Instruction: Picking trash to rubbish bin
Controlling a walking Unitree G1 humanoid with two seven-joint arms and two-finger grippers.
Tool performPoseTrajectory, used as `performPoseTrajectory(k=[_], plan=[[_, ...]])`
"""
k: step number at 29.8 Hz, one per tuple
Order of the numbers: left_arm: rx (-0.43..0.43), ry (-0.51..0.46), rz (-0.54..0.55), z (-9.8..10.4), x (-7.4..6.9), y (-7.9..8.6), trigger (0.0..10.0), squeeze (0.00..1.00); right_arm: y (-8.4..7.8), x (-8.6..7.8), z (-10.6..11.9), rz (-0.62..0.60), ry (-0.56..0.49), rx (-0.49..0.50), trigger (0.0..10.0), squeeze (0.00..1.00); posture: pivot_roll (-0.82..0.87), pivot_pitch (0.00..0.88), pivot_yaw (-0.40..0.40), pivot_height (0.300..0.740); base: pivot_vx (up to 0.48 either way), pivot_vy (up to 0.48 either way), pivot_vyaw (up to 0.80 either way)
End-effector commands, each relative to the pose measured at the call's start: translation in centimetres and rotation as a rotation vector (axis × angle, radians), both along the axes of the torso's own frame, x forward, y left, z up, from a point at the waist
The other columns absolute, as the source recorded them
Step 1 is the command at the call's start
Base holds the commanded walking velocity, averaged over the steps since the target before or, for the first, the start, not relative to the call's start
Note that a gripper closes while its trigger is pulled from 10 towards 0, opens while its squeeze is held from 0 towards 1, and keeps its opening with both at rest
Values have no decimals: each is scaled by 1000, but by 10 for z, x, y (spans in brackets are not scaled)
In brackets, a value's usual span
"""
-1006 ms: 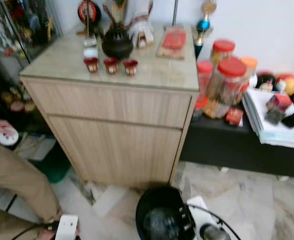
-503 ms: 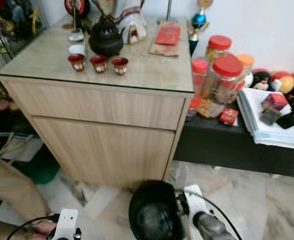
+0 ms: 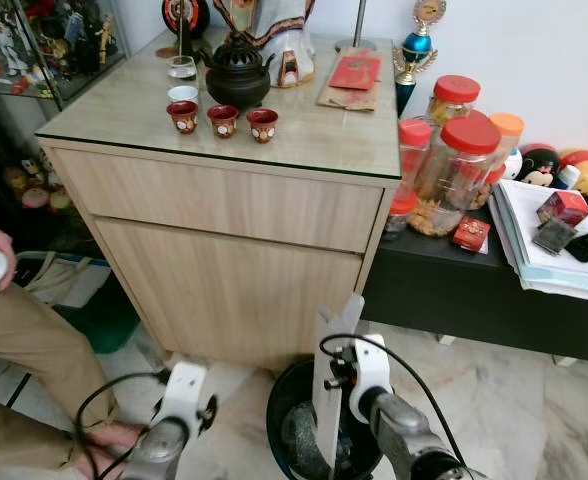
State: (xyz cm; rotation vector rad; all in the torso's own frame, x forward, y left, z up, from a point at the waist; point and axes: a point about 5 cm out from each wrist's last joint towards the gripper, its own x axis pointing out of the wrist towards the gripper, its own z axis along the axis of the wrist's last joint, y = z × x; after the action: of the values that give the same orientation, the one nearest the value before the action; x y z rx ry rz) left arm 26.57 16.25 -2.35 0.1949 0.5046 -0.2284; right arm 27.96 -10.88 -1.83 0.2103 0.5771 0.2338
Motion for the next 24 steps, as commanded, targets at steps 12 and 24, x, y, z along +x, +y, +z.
performPoseTrajectory(k=[12, 24], plan=[[-136, -14, -92, 7, 4, -10, 10000, 0, -25, 24, 23, -193, -113, -29, 10000, 0, 188, 148, -35, 740, 0, 0, 0], [-164, 9, -147, 5, 1, -11, 10000, 0, -32, 18, 16, -234, -74, -65, 10000, 1000, 195, 151, -22, 740, 0, 0, 0]])
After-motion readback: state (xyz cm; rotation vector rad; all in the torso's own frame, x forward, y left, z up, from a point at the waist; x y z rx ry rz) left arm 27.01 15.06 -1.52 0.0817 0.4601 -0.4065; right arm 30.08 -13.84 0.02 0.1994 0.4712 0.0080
